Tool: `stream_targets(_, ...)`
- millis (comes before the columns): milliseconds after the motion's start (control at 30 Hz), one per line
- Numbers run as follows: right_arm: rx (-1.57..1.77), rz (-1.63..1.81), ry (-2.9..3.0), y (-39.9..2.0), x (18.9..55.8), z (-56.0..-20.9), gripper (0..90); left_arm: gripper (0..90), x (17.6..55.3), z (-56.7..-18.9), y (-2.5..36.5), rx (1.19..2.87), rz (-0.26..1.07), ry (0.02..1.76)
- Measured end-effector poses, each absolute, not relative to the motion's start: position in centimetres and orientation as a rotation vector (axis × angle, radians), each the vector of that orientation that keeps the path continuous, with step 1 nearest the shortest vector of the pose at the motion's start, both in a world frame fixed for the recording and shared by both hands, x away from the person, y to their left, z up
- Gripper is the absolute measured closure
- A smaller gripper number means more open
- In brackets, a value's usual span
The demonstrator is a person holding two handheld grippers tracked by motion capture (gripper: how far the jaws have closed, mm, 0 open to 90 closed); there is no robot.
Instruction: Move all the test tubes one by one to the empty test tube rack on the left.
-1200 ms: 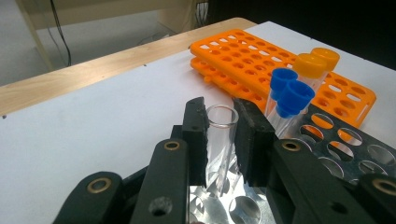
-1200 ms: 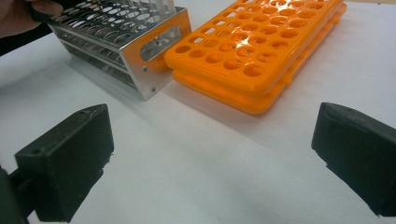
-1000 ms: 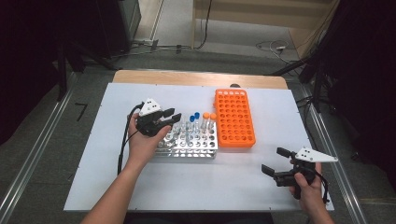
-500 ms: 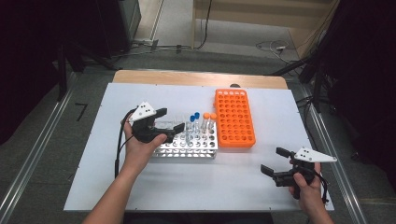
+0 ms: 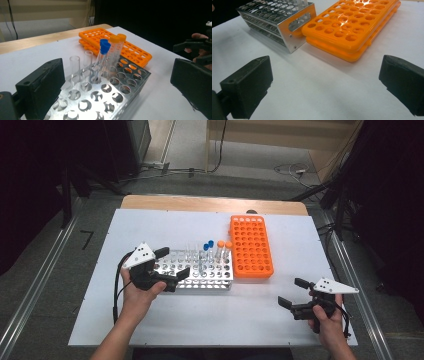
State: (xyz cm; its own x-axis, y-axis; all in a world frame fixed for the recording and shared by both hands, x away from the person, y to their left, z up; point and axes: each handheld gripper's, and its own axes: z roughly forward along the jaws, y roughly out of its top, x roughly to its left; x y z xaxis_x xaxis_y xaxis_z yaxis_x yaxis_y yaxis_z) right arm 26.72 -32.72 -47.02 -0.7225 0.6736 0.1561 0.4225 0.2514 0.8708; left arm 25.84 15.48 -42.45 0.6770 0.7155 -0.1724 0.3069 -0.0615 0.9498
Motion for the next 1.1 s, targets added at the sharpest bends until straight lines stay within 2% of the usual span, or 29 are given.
stream_targets(467,1.030,1.456,2.272,-32.8,26.7,-47.1,0.0,0.0,21.7,-44.0,18.1,1.608,0.465,0.875)
stream_targets(900,1.065,1.443,2.255,-33.3,27.0,-47.6,0.0,0.0,19.7,-46.1,21.2,1.611,0.527,0.940)
stream_targets(1100,1.078,1.431,2.253,-33.6,27.2,-47.9,0.0,0.0,19.6,-46.8,22.8,1.576,0.479,0.935)
